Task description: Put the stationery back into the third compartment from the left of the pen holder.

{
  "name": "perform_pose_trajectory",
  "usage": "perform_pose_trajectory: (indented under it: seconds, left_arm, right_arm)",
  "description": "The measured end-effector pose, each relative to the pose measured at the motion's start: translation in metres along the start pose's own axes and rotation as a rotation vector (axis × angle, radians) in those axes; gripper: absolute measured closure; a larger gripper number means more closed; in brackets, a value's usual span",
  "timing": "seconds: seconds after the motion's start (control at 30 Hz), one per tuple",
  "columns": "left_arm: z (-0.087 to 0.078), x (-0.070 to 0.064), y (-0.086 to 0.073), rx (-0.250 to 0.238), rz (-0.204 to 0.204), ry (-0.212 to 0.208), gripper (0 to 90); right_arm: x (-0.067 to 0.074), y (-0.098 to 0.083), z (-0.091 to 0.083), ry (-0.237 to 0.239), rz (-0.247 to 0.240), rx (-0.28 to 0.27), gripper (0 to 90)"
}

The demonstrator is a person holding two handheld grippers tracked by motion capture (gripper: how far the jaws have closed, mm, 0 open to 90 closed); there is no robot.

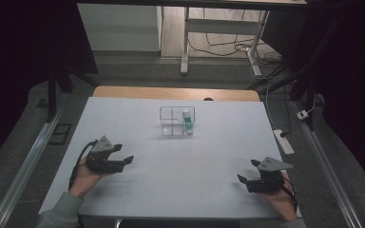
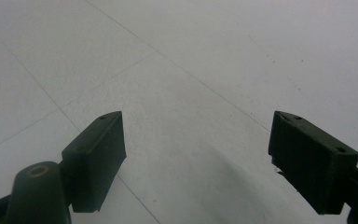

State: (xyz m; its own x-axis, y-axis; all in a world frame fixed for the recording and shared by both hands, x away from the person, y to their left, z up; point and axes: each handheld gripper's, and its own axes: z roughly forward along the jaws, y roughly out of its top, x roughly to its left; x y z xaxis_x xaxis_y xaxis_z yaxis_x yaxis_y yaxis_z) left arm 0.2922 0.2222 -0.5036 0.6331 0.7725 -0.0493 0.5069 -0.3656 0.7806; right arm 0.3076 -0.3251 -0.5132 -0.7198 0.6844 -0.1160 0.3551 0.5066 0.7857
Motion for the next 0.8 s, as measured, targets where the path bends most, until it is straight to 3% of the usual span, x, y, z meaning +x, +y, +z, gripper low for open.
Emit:
perform_pose_trajectory:
  seconds: [0.23, 0.8]
  left_arm:
    - [-0.002, -0.002, -0.012, 0.003, -0.008, 0.003, 30.3]
    - [0.004, -0.01, -0.011, 0.024, 0.032, -0.007, 29.8]
  right_arm:
    - [0.001, 0.001, 0.0, -0.005, -0.003, -0.007, 19.0]
    - [0.001, 0.001, -0.001, -0.005, -0.01, -0.017, 19.5]
